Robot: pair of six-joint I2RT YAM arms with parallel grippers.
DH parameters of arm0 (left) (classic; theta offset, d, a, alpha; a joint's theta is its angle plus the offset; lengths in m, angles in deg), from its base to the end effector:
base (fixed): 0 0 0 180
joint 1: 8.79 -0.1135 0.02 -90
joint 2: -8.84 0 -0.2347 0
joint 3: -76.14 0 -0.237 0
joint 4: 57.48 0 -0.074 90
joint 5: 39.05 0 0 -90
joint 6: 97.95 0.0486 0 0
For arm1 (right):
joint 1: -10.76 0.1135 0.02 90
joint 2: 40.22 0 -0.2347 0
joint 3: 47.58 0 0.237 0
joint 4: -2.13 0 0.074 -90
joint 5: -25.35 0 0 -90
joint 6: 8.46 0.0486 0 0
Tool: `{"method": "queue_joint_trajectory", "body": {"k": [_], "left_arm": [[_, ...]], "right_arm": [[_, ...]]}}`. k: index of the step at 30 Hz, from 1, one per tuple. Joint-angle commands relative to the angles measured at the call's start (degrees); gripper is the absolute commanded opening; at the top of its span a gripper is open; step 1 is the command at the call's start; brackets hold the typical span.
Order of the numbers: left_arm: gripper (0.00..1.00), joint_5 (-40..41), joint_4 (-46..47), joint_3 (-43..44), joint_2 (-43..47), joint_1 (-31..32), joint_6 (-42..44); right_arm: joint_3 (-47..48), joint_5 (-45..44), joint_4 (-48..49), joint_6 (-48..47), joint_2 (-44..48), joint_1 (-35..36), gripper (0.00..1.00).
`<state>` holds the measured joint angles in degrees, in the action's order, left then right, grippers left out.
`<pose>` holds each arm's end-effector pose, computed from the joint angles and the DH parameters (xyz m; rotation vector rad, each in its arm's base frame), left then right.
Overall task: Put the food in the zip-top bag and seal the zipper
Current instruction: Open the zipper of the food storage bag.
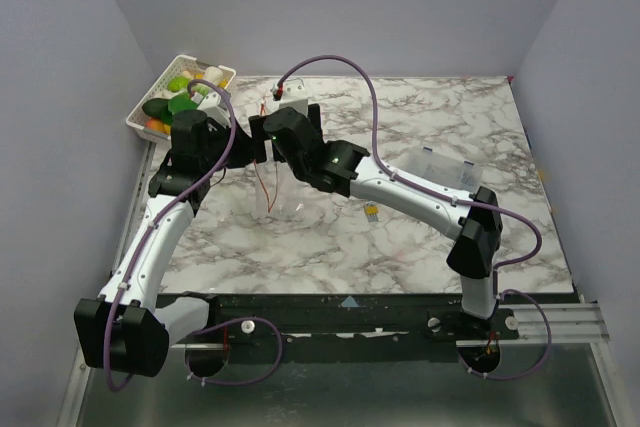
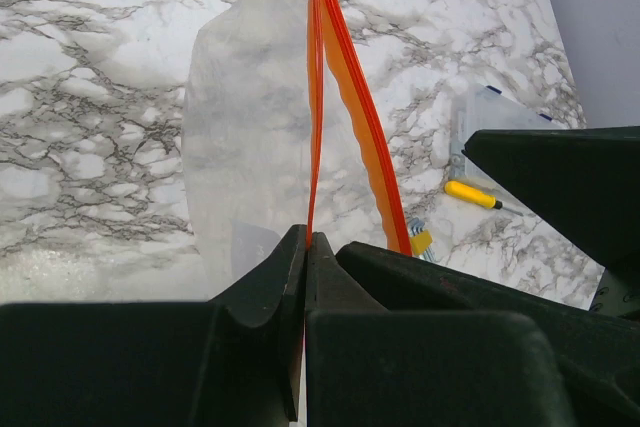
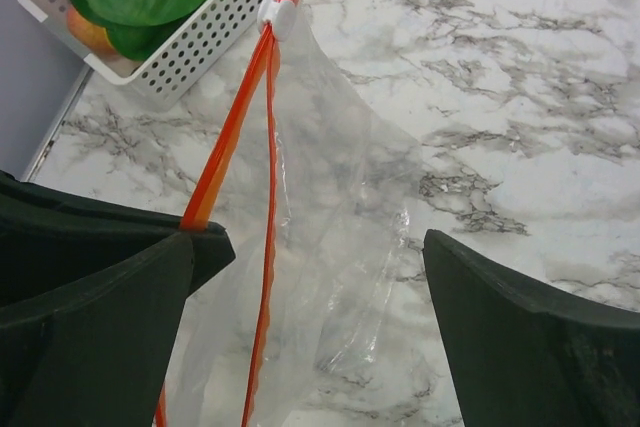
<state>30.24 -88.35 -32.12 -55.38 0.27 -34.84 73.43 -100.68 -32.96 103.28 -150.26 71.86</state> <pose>0.2566 -0.0583 0.3085 -0.0732 2.0295 -0.7596 0.2360 0.3683 0.3328 -0.2603 1.9052 0.3477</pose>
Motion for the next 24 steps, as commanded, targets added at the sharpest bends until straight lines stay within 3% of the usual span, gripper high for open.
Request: {"method": "queue_joint_trajectory", "body": {"k": [1, 7, 10, 16, 24], "left_arm": [[0.0, -0.1, 1.0, -0.7, 1.6, -0.3, -0.4], [0.0, -0.2, 1.1, -1.0, 2.1, -0.3, -0.4], [0.0, -0.7, 1.0, -0.8, 2.1, -0.3, -0.4], [0.0, -0.9, 1.3, -1.1, 2.3, -0.3, -0.5], [0.0, -1.2, 1.1, -1.1, 1.9, -0.3, -0.7]], "right_arm": [[6.6, 0.9, -12.9, 5.9, -2.8, 0.8, 1.0], [-0.1, 2.8, -9.8, 12.1, 2.5, 0.8, 0.98], [-1.3, 2.9, -7.8, 10.5, 3.3, 0.7, 0.79], [4.2, 1.8, -11.5, 11.3, -0.2, 0.8, 0.71], [15.0, -6.0, -21.3, 11.4, -6.5, 2.6, 0.52]]}}
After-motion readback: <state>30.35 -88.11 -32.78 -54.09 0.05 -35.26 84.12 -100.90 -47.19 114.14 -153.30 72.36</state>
